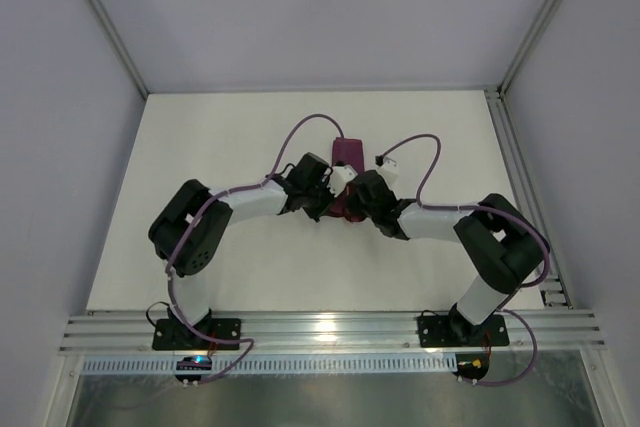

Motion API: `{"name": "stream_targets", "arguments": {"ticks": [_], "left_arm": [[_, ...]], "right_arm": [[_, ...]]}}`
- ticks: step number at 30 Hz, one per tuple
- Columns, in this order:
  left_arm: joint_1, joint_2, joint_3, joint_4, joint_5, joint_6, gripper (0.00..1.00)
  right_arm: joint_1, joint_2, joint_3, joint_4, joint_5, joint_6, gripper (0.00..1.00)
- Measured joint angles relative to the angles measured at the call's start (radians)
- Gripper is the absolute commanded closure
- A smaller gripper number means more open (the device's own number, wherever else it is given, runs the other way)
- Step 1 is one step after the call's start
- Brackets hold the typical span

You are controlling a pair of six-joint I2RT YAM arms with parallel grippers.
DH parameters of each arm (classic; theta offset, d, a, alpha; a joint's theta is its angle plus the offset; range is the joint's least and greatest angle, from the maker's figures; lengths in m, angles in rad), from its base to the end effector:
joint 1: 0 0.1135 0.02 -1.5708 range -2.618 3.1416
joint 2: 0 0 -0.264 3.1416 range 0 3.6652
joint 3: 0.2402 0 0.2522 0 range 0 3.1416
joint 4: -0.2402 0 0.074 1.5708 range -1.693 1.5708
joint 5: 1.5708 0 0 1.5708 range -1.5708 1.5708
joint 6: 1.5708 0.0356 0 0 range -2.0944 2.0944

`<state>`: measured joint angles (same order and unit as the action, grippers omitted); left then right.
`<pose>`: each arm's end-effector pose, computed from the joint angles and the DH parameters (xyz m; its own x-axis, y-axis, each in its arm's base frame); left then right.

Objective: Fold the napkin into a case and place the utensils inside
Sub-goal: Stuff the fork into the folded napkin.

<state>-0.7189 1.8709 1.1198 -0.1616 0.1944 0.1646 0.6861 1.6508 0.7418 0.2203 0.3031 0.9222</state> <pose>0.2849 -0.2585 0.1562 -0.4669 0.6222 -0.6284 0.8227 0.5662 -0.0506 0.2561 0.1960 0.1517 -0.6368 0.4616 -0.6176 0.1343 0.8551 0.5007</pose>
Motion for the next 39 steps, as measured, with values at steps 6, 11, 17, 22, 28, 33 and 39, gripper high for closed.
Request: {"name": "stream_targets", "arguments": {"ticks": [6,11,17,22,28,33,39], "left_arm": [[0.0,0.0,0.0,0.0,0.011,-0.001,1.0],[0.0,0.0,0.0,0.0,0.014,0.0,1.0],[0.0,0.0,0.0,-0.001,0.019,0.0,1.0],[0.0,0.0,0.0,-0.001,0.027,0.0,1.0],[0.0,0.0,0.0,-0.005,0.037,0.0,1.0],[0.0,0.0,0.0,-0.006,0.038,-0.001,1.0],[0.0,0.0,0.0,-0.008,0.045,-0.001,0.96]], "right_arm": [[-0.041,0.035,0.002,0.05,-0.029,0.019,0.97],[-0.048,0.08,0.038,0.056,-0.037,0.03,0.97],[-0.051,0.142,0.086,0.057,-0.035,0.041,0.97],[-0.052,0.148,0.113,0.03,-0.016,0.022,0.97],[-0.055,0.152,0.167,-0.043,0.027,-0.064,0.97],[-0.055,0.152,0.193,-0.095,0.049,-0.136,0.84],[-0.056,0.152,0.193,-0.104,0.047,-0.171,0.58]]}}
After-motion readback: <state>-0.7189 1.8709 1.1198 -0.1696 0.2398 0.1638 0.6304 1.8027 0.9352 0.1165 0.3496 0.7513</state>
